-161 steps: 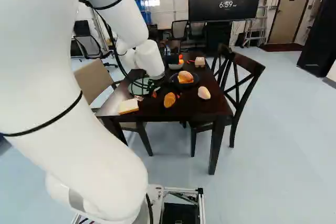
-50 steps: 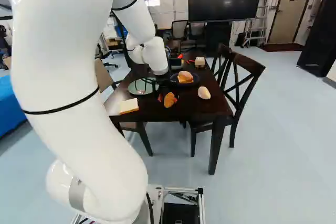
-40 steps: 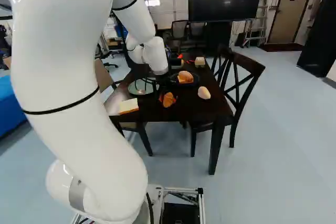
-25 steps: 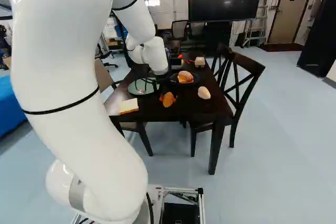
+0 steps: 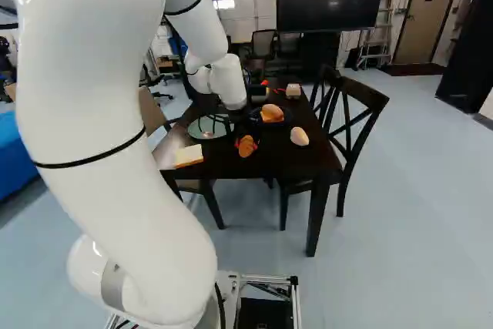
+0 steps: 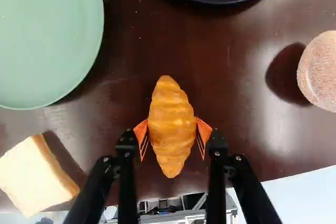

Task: Move the croissant to the empty plate

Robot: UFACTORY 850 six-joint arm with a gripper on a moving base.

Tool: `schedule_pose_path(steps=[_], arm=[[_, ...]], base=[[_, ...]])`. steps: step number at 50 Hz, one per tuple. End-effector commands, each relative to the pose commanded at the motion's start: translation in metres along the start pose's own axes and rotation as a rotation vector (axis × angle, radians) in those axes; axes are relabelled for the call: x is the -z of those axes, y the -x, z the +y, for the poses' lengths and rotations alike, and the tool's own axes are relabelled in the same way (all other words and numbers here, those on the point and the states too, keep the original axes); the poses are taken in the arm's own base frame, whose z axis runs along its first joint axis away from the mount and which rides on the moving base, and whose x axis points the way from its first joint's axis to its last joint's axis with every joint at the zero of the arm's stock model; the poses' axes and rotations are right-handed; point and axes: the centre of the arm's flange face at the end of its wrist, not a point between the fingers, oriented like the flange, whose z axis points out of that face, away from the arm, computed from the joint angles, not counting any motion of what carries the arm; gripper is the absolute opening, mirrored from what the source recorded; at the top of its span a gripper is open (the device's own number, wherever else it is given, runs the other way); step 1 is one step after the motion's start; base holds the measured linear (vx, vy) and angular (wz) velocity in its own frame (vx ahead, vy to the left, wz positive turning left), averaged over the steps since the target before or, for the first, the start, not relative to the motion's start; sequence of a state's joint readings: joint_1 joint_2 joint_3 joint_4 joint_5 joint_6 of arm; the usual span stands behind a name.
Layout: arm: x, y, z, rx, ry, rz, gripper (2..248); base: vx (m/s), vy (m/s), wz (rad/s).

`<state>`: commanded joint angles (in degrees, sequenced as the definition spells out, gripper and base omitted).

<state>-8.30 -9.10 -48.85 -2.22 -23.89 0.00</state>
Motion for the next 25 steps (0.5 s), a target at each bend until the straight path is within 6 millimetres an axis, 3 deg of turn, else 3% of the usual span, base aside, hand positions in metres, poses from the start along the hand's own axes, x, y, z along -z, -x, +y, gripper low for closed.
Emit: schedule_pose_path(steps=[25], arm=[[0.0, -0.0014, 0.0, 0.0, 0.0, 0.015, 122]], base=[[0.0, 0.0, 0.0]])
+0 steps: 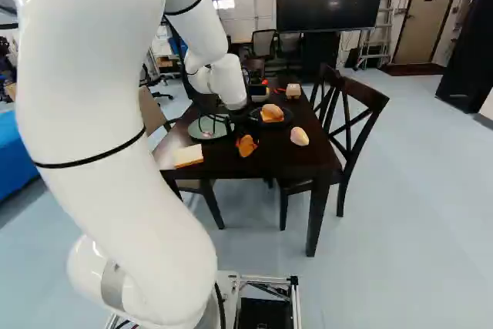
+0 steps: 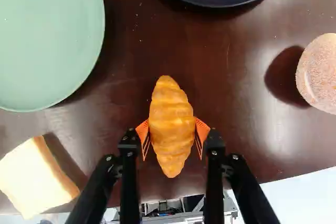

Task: Move the croissant to the empty plate

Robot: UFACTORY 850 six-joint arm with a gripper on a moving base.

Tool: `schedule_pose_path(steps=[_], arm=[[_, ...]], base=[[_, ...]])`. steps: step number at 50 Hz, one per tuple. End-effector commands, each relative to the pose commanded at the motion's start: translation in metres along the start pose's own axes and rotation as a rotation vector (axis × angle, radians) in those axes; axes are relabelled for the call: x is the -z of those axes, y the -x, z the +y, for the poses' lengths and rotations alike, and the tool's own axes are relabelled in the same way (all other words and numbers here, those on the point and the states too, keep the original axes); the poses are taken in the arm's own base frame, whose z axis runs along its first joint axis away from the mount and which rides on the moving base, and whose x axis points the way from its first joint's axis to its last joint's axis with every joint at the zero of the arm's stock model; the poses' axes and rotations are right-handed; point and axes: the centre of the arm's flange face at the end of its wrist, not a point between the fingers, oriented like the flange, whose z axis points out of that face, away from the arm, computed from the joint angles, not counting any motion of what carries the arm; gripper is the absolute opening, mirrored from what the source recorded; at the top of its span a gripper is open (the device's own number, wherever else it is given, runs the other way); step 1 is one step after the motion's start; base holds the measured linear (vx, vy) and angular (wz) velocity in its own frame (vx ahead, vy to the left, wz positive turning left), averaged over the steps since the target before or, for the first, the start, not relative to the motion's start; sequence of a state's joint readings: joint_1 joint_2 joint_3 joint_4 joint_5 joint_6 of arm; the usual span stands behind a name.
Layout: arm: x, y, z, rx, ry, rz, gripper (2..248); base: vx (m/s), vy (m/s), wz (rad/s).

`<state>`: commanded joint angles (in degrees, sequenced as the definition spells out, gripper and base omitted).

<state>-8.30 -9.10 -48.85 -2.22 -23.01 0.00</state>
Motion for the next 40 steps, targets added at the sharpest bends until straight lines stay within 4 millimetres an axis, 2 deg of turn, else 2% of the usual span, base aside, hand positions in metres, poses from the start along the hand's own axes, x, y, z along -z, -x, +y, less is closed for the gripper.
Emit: schedule_pose_path(steps=[12, 26, 40], arm=[[0.0, -0.003, -0.002, 0.003, -0.001, 0.03, 122], [0.0, -0.011, -0.015, 0.03, -0.01, 0.07, 122], [0.014, -0.013, -0.03, 0.06, -0.02, 0.101, 122]], base=[[0.0, 0.0, 0.0], [0.0, 0.0, 0.0], [0.0, 0.0, 0.0]])
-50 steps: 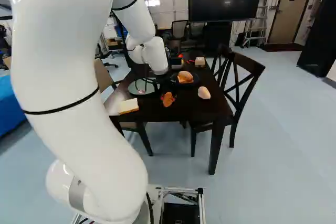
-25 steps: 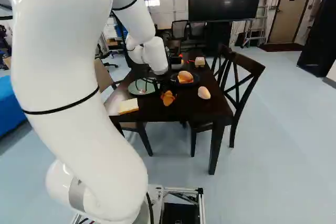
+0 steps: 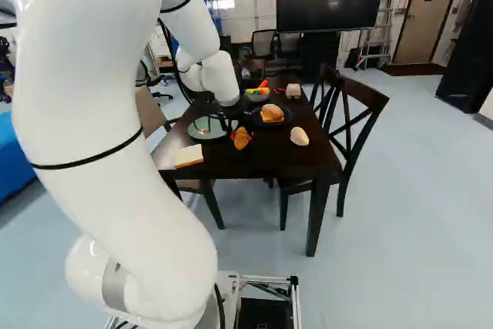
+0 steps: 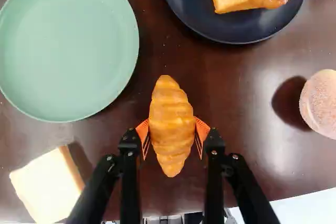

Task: Move the croissant to the empty plate

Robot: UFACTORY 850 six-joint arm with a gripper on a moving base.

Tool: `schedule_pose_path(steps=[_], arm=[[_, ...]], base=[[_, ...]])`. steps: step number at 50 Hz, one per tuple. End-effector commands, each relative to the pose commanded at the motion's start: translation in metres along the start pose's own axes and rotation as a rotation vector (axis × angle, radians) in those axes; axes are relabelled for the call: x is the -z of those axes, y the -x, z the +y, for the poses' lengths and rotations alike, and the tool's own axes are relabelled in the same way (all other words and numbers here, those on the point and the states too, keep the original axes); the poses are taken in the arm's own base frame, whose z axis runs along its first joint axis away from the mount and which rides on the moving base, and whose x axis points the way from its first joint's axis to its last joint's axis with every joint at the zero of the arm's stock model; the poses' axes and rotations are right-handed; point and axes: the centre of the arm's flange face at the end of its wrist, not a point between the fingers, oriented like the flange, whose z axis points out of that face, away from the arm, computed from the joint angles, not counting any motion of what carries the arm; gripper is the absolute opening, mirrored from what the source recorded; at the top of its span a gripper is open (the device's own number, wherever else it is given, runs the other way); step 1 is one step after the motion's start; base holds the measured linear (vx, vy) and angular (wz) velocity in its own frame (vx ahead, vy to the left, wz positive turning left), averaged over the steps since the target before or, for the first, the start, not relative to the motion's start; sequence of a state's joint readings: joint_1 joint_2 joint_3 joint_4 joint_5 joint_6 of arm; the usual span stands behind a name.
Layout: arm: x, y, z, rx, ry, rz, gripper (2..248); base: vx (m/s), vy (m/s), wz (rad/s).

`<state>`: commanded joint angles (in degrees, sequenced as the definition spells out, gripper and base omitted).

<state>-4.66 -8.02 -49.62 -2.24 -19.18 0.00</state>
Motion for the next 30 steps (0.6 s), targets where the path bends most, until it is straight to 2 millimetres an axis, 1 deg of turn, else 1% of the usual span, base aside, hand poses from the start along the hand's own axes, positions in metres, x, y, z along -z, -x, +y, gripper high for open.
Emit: schedule_pose_path(steps=[10, 30], arm=[[0.012, -0.004, -0.011, 0.022, -0.008, 0.015, 122], [0.034, -0.015, -0.044, 0.085, -0.032, -0.006, 122]], base=[[0.0, 0.0, 0.0], [0.0, 0.0, 0.0]])
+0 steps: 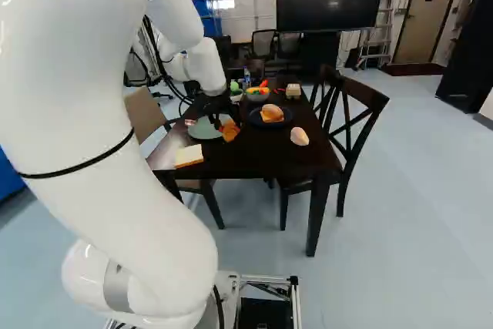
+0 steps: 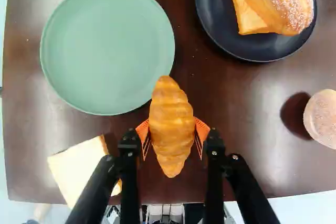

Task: Move the croissant to the empty plate

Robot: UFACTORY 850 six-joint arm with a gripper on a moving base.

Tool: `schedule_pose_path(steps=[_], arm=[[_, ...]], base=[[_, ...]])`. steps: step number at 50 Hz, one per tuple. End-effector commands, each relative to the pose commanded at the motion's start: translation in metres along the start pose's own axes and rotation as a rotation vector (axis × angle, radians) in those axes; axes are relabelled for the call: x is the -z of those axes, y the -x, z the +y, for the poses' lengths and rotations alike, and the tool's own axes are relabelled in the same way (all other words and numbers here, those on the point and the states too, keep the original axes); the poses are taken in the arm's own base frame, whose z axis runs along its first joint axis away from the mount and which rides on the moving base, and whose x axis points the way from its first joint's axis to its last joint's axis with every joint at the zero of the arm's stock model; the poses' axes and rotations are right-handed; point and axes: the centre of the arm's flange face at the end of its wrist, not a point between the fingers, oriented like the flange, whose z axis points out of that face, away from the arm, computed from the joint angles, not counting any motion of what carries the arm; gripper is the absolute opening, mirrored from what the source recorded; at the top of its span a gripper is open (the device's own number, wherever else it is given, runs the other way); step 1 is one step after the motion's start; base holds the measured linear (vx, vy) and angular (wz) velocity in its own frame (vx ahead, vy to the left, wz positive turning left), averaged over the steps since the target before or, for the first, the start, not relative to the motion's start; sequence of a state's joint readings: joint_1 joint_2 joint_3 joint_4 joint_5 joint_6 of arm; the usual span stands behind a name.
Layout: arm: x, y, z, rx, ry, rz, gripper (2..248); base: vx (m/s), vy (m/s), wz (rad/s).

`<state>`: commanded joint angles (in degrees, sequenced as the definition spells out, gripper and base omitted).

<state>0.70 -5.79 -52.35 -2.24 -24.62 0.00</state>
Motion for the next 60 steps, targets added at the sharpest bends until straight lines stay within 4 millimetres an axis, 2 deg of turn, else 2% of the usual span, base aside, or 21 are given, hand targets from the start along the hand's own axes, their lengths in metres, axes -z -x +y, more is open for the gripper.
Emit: schedule_pose_path(steps=[42, 60], arm=[[0.039, -0.049, -0.06, 0.11, -0.041, 0.008, 122], [0.03, -0.069, -0.089, 0.156, -0.057, -0.018, 122]], base=[[0.0, 0.0, 0.0], [0.0, 0.0, 0.0]])
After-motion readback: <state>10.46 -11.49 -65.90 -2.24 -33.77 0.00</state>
